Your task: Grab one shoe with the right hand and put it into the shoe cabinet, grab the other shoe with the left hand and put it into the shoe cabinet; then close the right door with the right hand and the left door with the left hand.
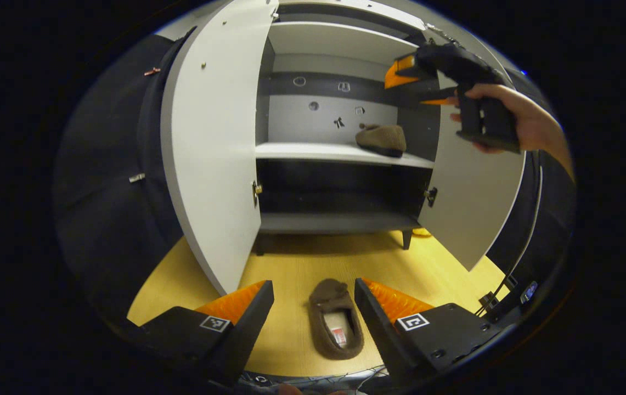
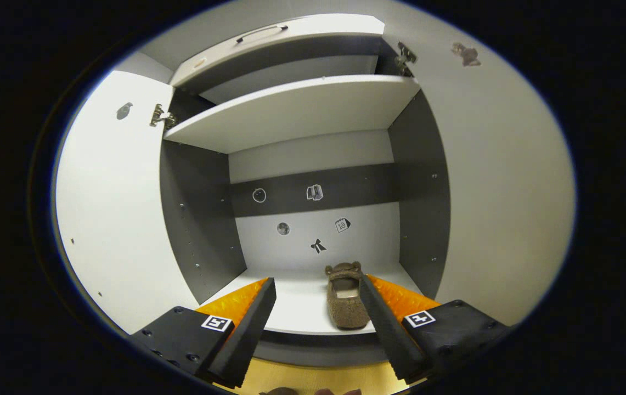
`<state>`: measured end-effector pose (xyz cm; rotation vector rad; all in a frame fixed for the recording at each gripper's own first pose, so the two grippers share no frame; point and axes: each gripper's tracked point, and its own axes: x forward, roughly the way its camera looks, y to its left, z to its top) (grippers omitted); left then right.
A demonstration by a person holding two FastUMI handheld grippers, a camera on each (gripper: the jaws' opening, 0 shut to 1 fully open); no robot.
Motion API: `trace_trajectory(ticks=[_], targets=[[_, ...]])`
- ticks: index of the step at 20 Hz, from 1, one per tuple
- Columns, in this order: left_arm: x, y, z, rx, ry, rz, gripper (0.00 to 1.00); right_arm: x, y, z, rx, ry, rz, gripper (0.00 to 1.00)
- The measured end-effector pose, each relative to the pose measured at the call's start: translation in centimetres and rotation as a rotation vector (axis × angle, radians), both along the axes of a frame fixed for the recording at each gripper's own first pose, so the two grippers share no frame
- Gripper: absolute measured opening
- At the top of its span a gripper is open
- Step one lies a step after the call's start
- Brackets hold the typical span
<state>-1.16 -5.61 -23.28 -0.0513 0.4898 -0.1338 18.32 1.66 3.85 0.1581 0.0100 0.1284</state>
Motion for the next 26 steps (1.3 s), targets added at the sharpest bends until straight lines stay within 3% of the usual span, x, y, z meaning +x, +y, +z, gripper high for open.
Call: trace_trajectory(ticks=[6, 12, 21, 25, 26], targets=[[0.0, -1.3, -9.2, -0.068, 0.184, -0.022, 0.94, -7.3, 0.0, 0.7, 0.017, -0.025, 0.026, 0.98], [3.6, -1.4, -14.3, 0.029, 0.167, -0.050, 0.75, -12.3, -1.6, -0.6, -0.025, 0.007, 0.015, 1.00], [8.3, -3.1, -17.8, 0.069, 0.183, -0.076, 0.55, -14.9, -5.5, -3.1, -0.070, 0.063, -0.033, 0.98], [9.4, -2.3, -18.5, 0.171, 0.208, -0.057, 0.36, -15.0, -6.0, -3.5, -0.077, 0.071, -0.033, 0.98], [9.4, -2.3, -18.6, 0.199, 0.216, -0.065, 0.23, -14.9, -6.1, -3.6, -0.077, 0.073, -0.034, 0.98]])
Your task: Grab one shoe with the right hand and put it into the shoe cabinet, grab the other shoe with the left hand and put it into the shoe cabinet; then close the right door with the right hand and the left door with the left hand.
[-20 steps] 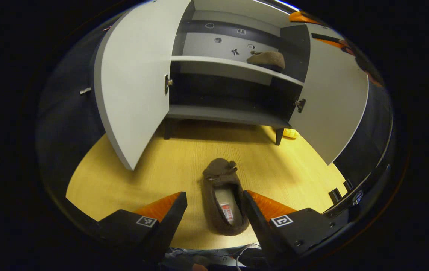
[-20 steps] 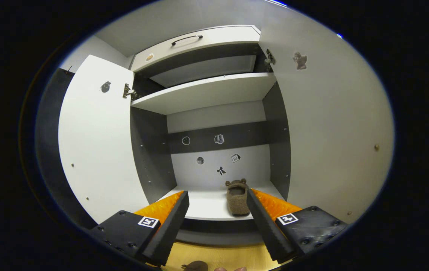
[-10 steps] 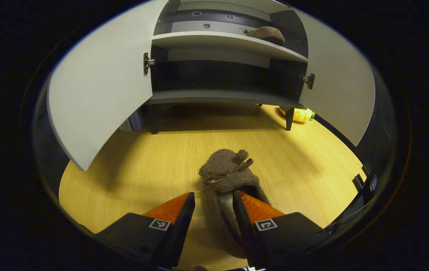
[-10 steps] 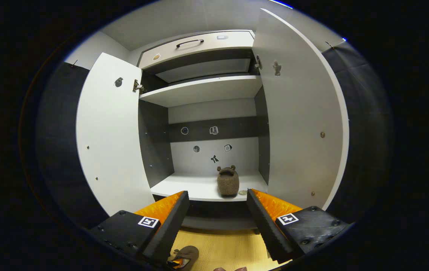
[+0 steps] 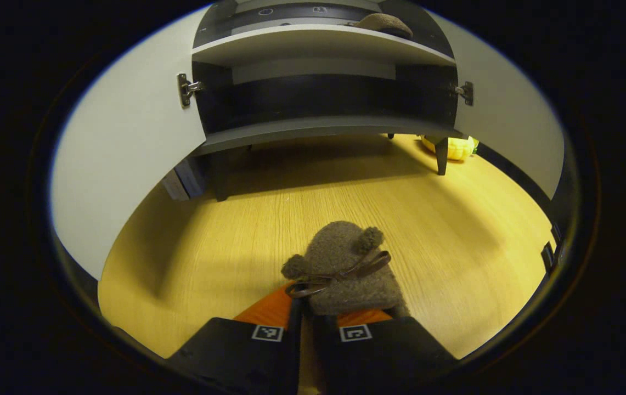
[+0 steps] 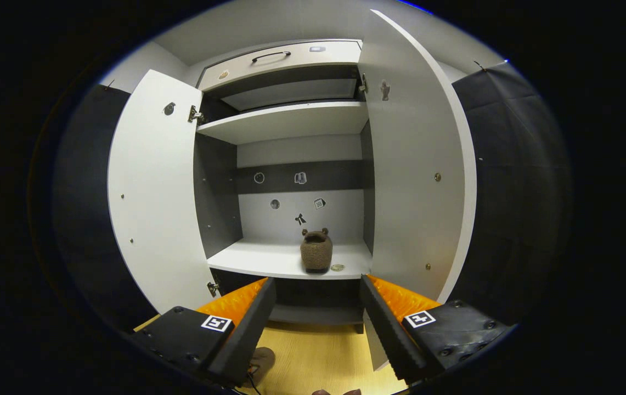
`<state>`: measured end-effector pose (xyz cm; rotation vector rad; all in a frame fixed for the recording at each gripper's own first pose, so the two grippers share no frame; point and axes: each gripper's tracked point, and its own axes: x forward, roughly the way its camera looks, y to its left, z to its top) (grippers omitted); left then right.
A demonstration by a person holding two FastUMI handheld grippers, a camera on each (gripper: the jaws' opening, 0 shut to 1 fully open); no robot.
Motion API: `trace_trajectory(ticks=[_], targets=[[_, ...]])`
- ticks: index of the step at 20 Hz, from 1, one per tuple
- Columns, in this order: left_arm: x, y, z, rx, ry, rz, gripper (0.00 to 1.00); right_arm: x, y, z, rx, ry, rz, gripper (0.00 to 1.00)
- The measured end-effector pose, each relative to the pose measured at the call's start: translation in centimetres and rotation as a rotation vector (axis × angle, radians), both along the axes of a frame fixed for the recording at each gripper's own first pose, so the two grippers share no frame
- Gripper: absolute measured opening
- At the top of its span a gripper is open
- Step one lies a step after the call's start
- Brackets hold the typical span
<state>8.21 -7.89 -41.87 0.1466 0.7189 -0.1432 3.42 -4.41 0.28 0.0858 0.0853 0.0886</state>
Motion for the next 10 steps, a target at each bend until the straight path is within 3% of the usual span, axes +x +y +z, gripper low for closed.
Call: trace_trajectory(ticks=[1, 4, 10], targets=[[0.0, -0.1, 0.1, 0.023, 0.007, -0.016, 0.16, 0.0, 0.1, -0.1, 0.002, 0.002, 0.004, 0.98], [-0.5, -0.1, 0.8, 0.049, 0.047, -0.043, 0.10, -0.1, 0.2, 0.1, -0.001, 0.000, 0.013, 0.98], [-0.3, 0.7, 10.2, -0.030, -0.008, 0.039, 0.08, -1.0, 0.1, 0.6, -0.014, -0.019, 0.018, 0.98]])
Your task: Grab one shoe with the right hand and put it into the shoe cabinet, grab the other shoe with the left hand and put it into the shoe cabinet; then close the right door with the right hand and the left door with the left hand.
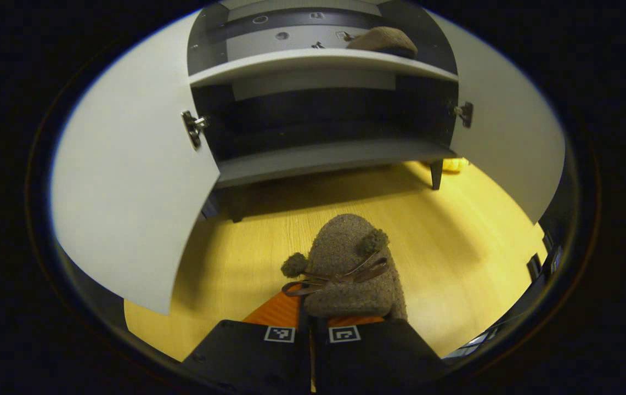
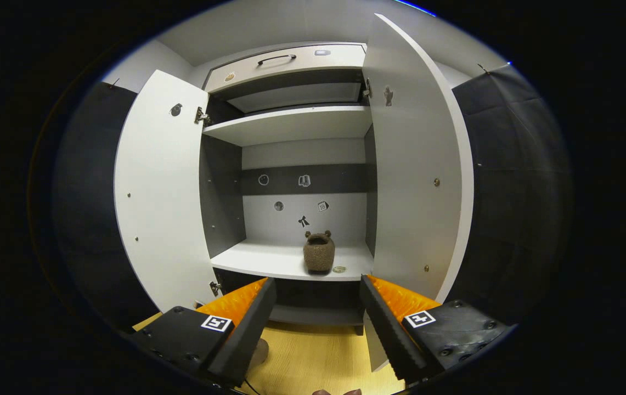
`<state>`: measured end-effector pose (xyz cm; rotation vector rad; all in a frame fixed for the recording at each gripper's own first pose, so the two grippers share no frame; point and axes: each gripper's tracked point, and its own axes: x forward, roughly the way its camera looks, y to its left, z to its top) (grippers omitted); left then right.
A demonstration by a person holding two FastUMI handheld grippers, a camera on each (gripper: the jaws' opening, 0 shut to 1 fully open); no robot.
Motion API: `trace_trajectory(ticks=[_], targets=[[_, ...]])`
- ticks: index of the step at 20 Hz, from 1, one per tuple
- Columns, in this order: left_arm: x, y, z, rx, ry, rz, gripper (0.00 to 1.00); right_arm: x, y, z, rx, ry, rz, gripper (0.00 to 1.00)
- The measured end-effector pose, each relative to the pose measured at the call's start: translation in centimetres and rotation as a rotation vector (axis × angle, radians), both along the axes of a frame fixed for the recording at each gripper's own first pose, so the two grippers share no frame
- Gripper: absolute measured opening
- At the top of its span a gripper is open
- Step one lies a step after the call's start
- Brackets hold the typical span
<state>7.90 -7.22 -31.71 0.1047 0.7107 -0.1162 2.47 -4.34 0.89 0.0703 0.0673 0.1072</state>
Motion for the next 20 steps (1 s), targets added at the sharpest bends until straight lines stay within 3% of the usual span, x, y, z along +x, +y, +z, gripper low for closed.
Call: trace_trajectory(ticks=[5, 12, 20], targets=[[1.8, 0.3, 10.9, -0.080, -0.090, 0.074, 0.08, -0.4, -0.8, -0.3, 0.016, 0.001, -0.012, 0.98], [7.5, -0.6, 23.1, -0.116, -0.212, 0.084, 0.07, -0.9, -1.8, -1.2, 0.015, 0.020, -0.017, 0.98], [17.7, 0.3, 30.0, -0.041, -0.300, 0.118, 0.07, -1.9, -4.8, -1.8, 0.004, 0.006, -0.058, 0.98]])
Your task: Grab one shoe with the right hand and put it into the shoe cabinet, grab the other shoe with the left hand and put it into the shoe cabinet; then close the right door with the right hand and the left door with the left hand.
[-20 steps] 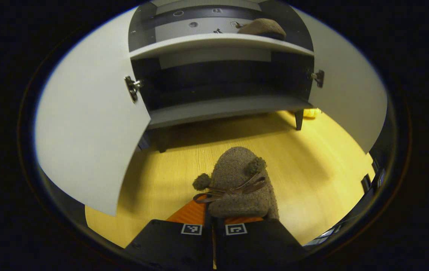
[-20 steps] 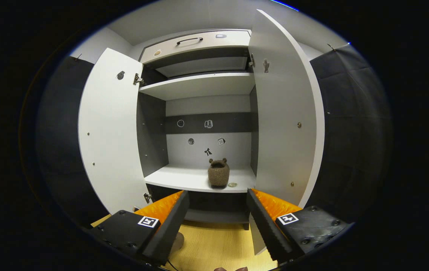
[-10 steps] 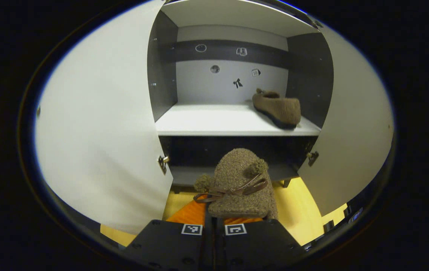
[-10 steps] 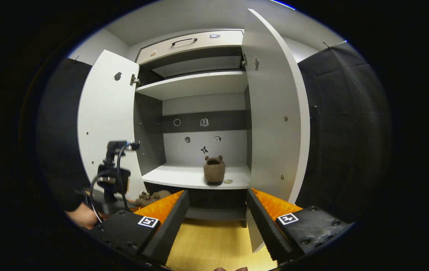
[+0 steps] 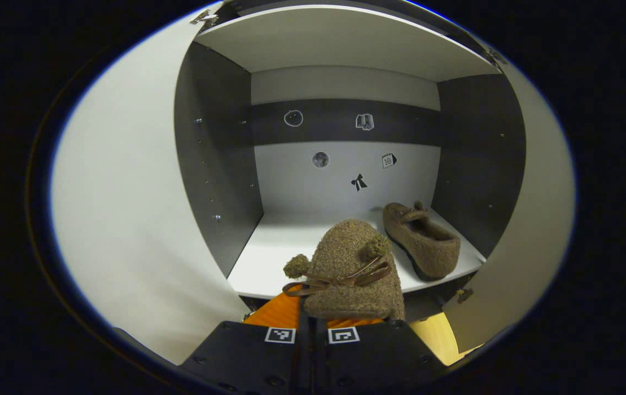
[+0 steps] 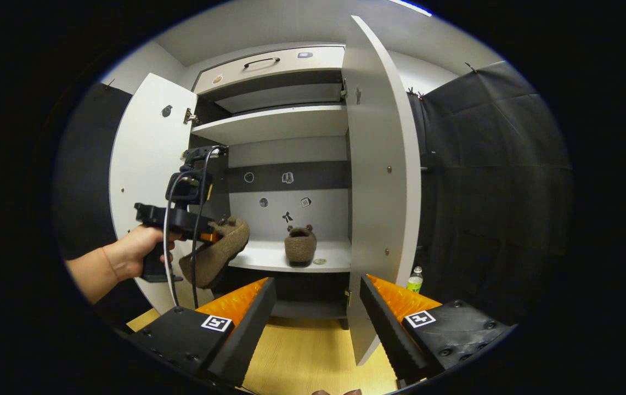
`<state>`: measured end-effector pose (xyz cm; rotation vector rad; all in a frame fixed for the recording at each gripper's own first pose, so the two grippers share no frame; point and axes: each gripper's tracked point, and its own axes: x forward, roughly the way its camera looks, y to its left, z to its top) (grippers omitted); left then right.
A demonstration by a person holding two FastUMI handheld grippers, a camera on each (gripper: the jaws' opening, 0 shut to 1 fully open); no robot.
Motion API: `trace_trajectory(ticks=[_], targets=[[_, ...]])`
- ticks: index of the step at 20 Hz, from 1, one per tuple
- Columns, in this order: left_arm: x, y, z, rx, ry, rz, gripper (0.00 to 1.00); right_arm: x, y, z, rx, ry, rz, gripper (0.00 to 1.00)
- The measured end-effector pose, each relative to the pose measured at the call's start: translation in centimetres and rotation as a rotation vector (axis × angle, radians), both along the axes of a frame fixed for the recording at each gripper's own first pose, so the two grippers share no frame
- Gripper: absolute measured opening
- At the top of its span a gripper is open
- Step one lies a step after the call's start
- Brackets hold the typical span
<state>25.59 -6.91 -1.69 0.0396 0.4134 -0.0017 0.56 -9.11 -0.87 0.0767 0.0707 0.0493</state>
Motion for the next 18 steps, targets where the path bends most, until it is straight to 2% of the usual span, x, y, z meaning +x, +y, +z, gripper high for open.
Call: trace_trajectory(ticks=[5, 9, 14, 18], targets=[[7.2, -0.9, 1.5, 0.043, 0.000, 0.003, 0.07, -0.3, -2.8, -0.4, -0.014, 0.000, -0.050, 0.98], [12.5, -1.8, 0.0, 0.107, 0.032, 0.003, 0.07, -0.7, -4.5, -0.5, -0.035, -0.003, -0.079, 0.98], [17.0, -2.6, -2.5, 0.153, 0.078, -0.001, 0.07, -1.3, -7.2, -1.0, -0.051, 0.012, -0.132, 0.98], [18.7, -2.1, -4.2, 0.189, 0.127, 0.021, 0.07, -1.8, -9.2, -1.5, -0.052, 0.024, -0.176, 0.98]])
